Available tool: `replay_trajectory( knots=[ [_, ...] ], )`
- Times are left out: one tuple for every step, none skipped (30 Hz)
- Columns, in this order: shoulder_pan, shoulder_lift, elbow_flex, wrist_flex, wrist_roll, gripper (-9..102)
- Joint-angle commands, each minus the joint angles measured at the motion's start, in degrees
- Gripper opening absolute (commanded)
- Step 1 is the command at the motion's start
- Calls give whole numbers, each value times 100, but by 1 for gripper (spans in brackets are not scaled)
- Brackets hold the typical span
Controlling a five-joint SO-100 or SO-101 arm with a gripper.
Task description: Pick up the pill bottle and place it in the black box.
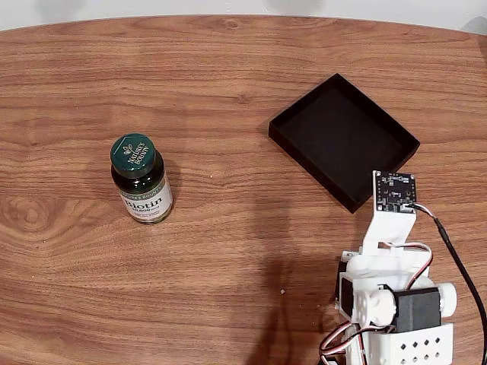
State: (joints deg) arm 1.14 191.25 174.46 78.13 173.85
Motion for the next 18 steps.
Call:
replay_trajectory(
  knots=[
    [18,9,-88,853,-229,0],
    [18,9,-88,853,-229,0],
    [18,9,-88,853,-229,0],
    [18,9,-88,853,-229,0],
    [18,9,-88,853,-229,0],
    [18,9,-88,853,-246,0],
    [35,9,-88,861,-325,0],
    [88,9,-88,861,-325,0],
    [220,9,-88,861,-334,0],
    [396,0,-88,861,-70,0],
    [501,0,-88,835,563,0],
    [536,0,-88,765,1310,1],
    [492,0,-88,615,1169,1],
    [439,0,-88,439,1011,1],
    [387,0,-88,290,1002,2],
    [343,0,-88,158,1028,3],
    [299,0,-97,-9,1046,5],
    [290,0,-97,-220,1090,8]
  ],
)
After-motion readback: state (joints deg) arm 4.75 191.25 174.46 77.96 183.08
